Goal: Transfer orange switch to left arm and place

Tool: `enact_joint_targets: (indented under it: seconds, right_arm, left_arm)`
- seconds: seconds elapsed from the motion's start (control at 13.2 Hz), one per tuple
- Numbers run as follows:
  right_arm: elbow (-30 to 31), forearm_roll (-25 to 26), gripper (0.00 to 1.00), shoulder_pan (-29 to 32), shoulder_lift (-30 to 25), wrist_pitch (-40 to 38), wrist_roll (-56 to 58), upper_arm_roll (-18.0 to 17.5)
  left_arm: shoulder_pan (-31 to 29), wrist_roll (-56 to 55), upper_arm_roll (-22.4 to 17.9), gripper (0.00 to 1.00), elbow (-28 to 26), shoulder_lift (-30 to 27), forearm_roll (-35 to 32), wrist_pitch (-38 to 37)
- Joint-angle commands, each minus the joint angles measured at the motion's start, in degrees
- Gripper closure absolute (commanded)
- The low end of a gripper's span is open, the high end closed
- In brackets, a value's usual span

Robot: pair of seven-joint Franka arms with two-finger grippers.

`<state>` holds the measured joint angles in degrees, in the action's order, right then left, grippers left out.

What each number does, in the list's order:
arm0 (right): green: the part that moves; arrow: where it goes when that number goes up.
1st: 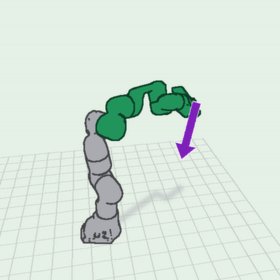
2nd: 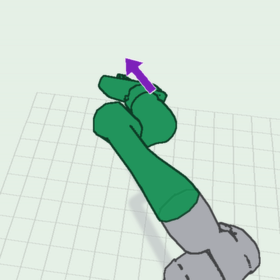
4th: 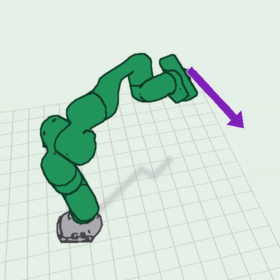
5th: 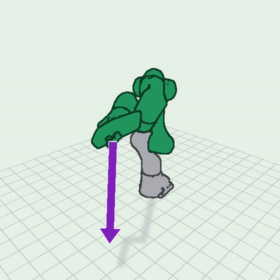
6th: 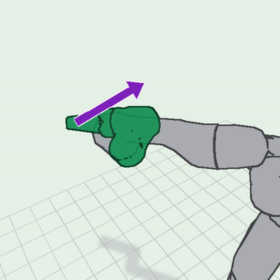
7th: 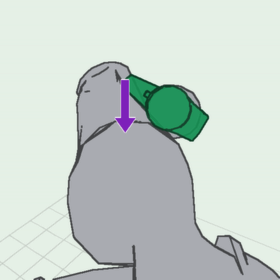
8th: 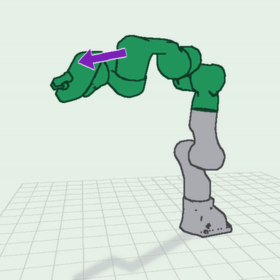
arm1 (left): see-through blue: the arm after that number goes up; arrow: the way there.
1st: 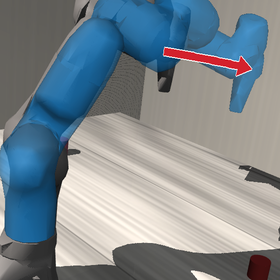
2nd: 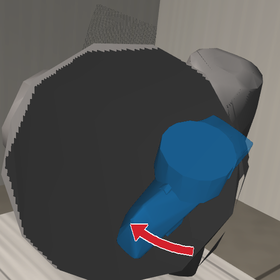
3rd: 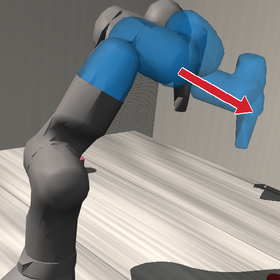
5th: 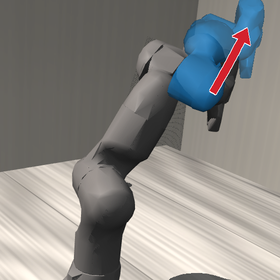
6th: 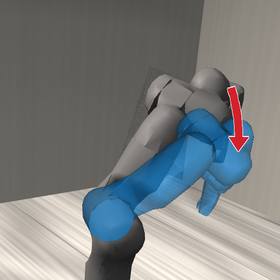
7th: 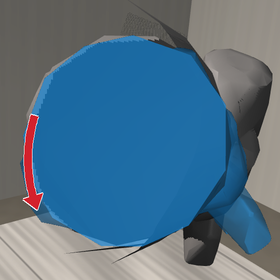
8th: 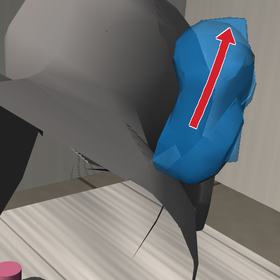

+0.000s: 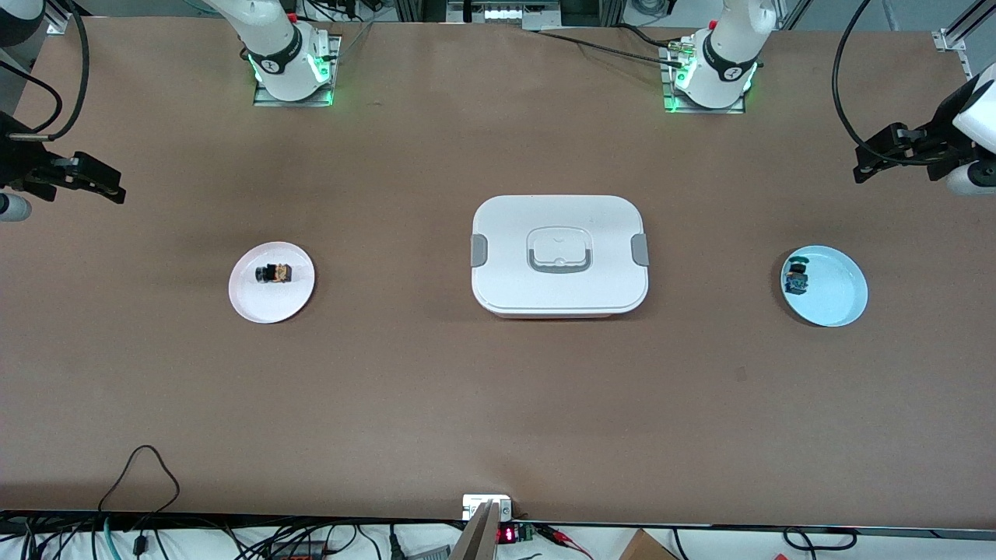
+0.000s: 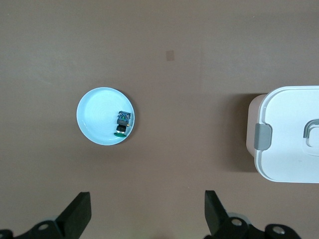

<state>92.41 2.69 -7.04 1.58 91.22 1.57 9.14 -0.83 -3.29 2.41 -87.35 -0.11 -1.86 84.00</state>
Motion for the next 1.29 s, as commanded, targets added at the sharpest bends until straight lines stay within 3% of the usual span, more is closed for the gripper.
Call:
enact_joint_targets:
  seconds: [0.0,0.76,1.21]
  right_arm:
    - [-0.2,-0.4,0.00,-0.1,-0.6,-1.2,-0.1,-0.1]
    - [-0.9,-0.2,0.00,0.1,3.3,-0.4,0.6,0.0]
    - [-0.9,-1.8,0.00,0.3,7.6,4.3,0.7,0.0]
  left_arm:
    - [0.4,-0.4,-0.3,0.00,1.5,0.7,-0.2,-0.7]
    - [0.4,-0.4,-0.3,0.00,1.4,0.7,-0.2,-0.7]
    - [0.4,-0.4,-0.3,0.00,1.4,0.7,-0.2,-0.7]
